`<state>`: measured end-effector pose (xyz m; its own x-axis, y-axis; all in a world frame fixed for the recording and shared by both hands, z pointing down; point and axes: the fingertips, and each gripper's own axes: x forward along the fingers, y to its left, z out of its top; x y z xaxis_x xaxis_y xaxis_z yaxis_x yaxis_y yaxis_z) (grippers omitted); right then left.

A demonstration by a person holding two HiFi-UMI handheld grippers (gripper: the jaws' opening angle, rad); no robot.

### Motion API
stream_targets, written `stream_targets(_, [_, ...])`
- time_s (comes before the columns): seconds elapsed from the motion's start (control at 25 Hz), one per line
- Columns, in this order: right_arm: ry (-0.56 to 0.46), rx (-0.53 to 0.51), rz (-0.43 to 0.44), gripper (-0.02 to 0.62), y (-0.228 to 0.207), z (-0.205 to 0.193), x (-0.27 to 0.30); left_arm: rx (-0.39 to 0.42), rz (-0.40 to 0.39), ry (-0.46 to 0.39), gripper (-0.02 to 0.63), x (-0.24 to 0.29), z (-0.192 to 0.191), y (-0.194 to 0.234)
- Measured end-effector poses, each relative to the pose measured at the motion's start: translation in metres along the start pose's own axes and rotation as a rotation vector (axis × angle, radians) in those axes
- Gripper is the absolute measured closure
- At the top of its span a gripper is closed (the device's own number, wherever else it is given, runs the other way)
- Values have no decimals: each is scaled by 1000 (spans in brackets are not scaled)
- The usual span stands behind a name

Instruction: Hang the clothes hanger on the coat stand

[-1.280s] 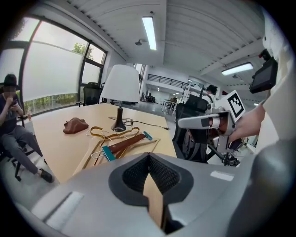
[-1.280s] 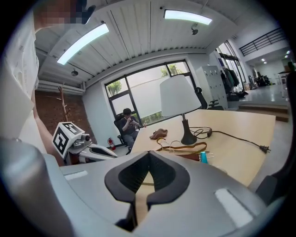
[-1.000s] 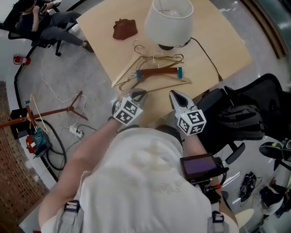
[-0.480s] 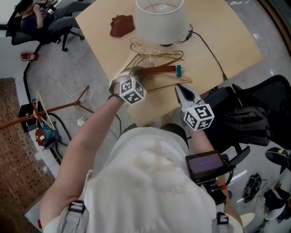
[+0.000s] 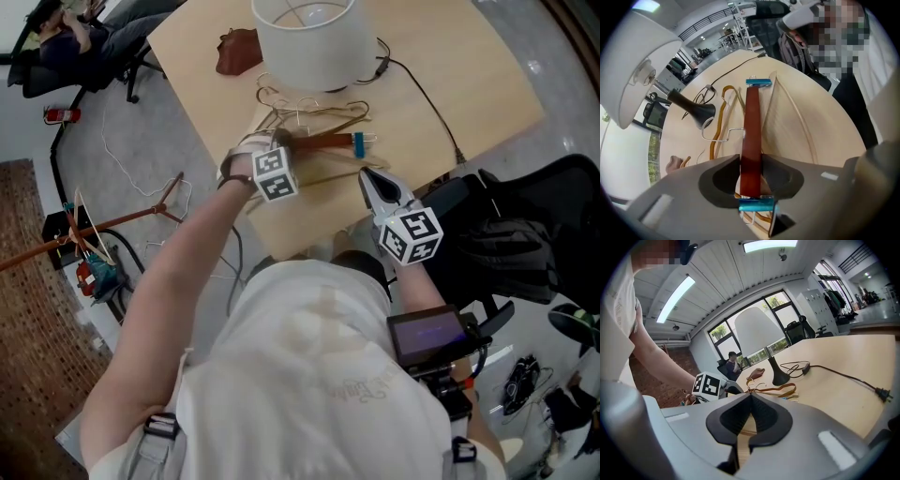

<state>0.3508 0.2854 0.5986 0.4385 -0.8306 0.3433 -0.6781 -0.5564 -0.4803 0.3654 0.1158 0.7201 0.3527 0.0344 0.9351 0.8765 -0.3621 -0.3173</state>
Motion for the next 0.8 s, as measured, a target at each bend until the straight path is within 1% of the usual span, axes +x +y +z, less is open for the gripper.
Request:
stream_targets(0.04, [1,-1,0,581,-3,0,0,6,6,9,472,2,0,0])
stream_targets(0.2, [10,4,-1,581,-13,1,2,32,14,29,477,2,1,0])
stream_targets(0.32, [19,-8,18,581,-12,2,6,29,34,29,482,-5,2,1])
stream_targets(0.44, [22,-21,36,581,-8,4,13,13,104,40,483,-16,-2,6])
stream_targets(0.56, [29,-29,49,582,-3,4,17,30,189,48,483,-27,-6,9])
stream_targets(0.68, [35,-36,59,581,0,2,19,53,270,31,483,-42,-4,9])
stream_targets(0.8, [39,-38,65,581,3,0,19,47,338,14,484,-60,-2,11])
